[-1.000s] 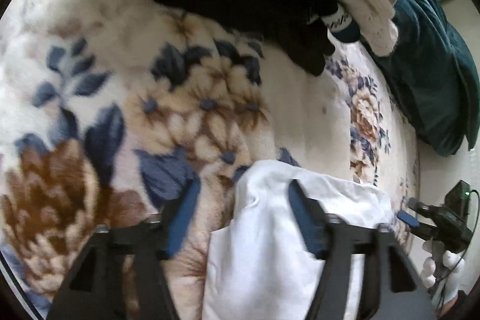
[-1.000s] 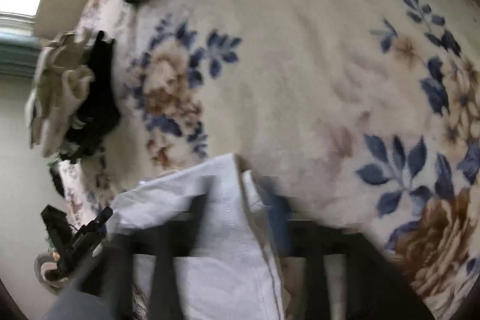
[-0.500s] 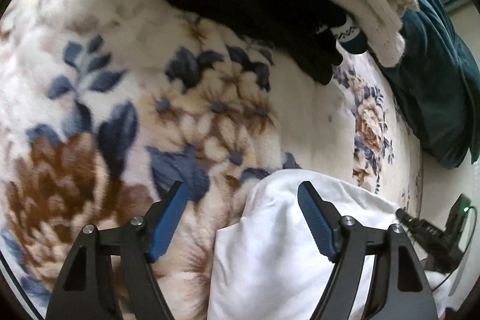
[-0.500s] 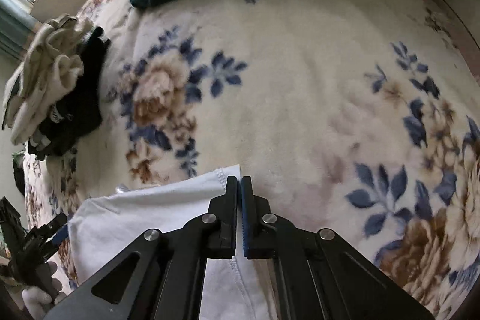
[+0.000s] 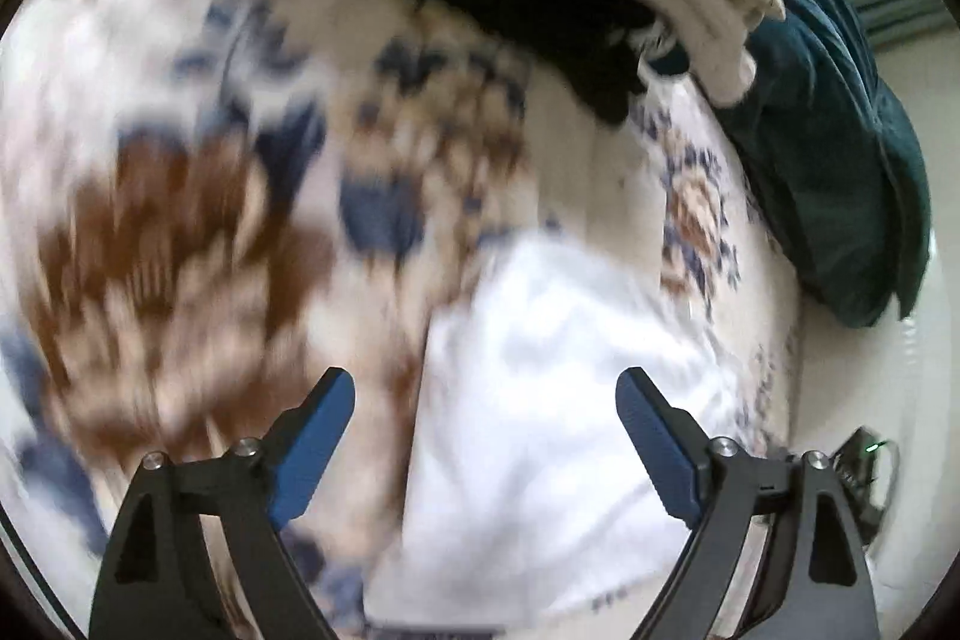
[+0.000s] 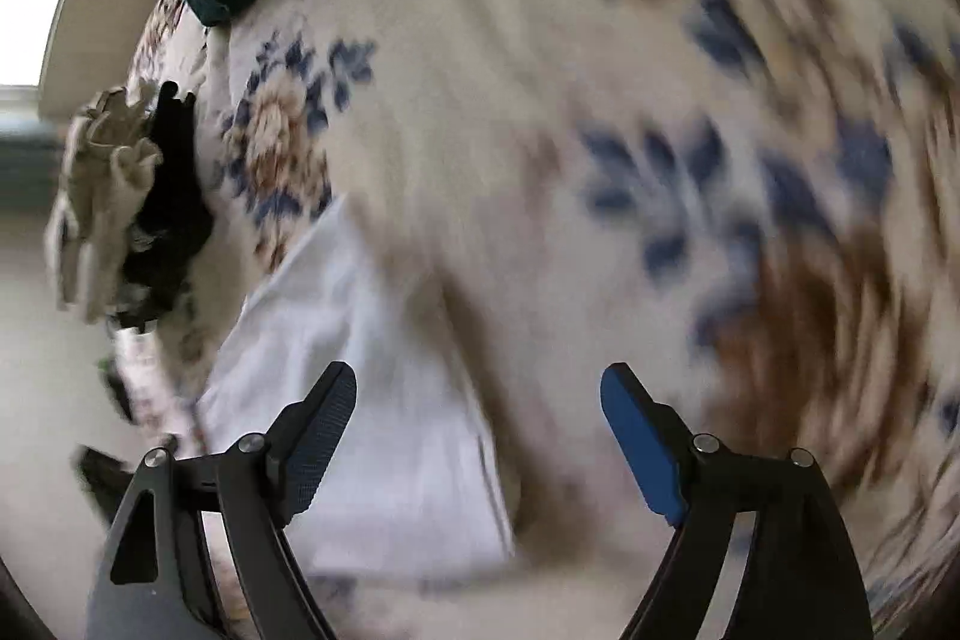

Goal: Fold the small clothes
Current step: 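Carry the folded white shirt with the left tool onto the clothes stack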

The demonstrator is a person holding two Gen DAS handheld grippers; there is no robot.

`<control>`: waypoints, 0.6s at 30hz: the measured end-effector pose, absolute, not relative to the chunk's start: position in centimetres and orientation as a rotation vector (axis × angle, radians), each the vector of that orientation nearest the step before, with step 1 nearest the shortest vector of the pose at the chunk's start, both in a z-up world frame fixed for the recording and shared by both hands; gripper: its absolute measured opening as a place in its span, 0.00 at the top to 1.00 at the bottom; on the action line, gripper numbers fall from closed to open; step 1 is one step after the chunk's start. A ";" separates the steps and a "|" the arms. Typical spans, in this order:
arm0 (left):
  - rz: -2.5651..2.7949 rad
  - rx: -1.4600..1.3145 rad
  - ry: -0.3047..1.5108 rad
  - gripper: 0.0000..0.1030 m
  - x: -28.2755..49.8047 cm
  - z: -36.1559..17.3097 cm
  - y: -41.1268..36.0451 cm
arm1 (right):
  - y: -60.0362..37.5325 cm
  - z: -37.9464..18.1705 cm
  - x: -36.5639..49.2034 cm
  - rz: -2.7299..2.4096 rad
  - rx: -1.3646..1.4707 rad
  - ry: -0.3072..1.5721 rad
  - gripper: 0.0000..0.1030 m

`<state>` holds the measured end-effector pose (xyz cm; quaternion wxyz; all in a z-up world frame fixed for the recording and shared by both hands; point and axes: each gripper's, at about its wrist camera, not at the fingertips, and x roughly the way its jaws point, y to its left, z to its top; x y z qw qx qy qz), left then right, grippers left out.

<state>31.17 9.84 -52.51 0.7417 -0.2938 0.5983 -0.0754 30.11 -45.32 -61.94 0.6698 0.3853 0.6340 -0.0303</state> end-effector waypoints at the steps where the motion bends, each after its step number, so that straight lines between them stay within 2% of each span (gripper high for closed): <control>1: -0.164 -0.655 1.344 0.14 30.2 -53.6 9.6 | -45.4 -62.3 29.0 -0.052 0.922 1.440 0.17; 8: -0.206 -0.704 1.387 0.14 29.0 -56.5 7.7 | -41.1 -68.5 24.7 0.046 1.170 1.510 0.16; 11: -0.237 -0.731 1.363 0.15 29.2 -56.5 7.3 | -39.4 -69.9 24.5 0.059 1.255 1.448 0.16; 12: -0.246 -0.738 1.349 0.34 29.3 -56.4 7.0 | -39.0 -70.1 24.6 0.064 1.283 1.422 0.17; 13: -0.249 -0.733 1.342 0.72 29.4 -56.3 6.9 | -38.6 -70.1 24.8 0.083 1.321 1.384 0.30; 14: -0.262 -0.722 1.352 0.86 29.5 -56.4 6.6 | -38.1 -70.3 25.0 0.087 1.340 1.379 0.67; 15: -0.264 -0.720 1.334 0.87 29.4 -56.0 6.5 | -37.9 -70.3 25.1 0.085 1.356 1.378 0.84; 18: -0.257 -0.700 1.293 0.90 29.6 -54.5 6.5 | -37.2 -69.1 25.6 0.075 1.339 1.347 0.85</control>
